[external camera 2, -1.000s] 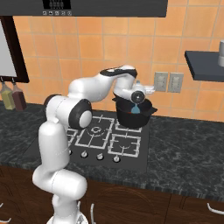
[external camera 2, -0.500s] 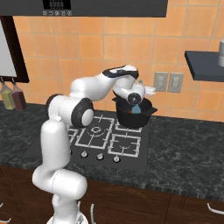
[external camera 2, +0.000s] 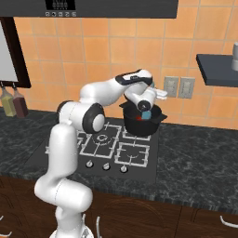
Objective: Put the bell pepper and bell pepper in the pot. Retrieve the spatula and lightly stir the vegetables in the pot.
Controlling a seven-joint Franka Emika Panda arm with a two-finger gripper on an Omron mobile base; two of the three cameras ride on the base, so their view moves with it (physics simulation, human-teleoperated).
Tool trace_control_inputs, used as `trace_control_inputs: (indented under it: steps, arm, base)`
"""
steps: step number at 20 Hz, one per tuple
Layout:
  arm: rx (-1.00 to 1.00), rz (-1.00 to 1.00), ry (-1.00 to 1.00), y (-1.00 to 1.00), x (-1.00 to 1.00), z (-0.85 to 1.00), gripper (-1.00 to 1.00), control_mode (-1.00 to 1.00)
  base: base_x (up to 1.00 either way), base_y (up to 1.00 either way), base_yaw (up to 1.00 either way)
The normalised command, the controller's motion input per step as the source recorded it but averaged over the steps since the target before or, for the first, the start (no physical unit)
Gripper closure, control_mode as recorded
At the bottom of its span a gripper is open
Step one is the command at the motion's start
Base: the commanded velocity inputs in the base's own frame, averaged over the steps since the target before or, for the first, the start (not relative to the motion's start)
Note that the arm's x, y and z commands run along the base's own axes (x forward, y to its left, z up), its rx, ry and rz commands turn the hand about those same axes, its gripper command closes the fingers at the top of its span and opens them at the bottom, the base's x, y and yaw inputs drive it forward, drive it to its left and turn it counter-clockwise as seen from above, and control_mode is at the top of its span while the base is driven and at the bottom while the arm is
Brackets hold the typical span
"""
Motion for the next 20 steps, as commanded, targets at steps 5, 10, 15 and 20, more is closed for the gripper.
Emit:
trace_control_inputs:
  steps: [5,10,15,20]
  arm:
    - [0.05,-0.04,-0.11,0.02,0.22,-0.29,1.0,-1.0]
    - [0.02,-0.09,-0.01,0.0,0.0,-0.12,1.0,-1.0]
    - [0.0,-0.11,0.0,0.06,0.0,-0.15,1.0,-1.0]
    - [-0.01,-0.04,0.13,0.04,-0.03,-0.21,1.0,-1.0]
  base:
    - [0.0,0.0,0.0]
    - [0.0,0.0,0.0]
    - [0.0,0.0,0.0]
    - [0.0,0.0,0.0]
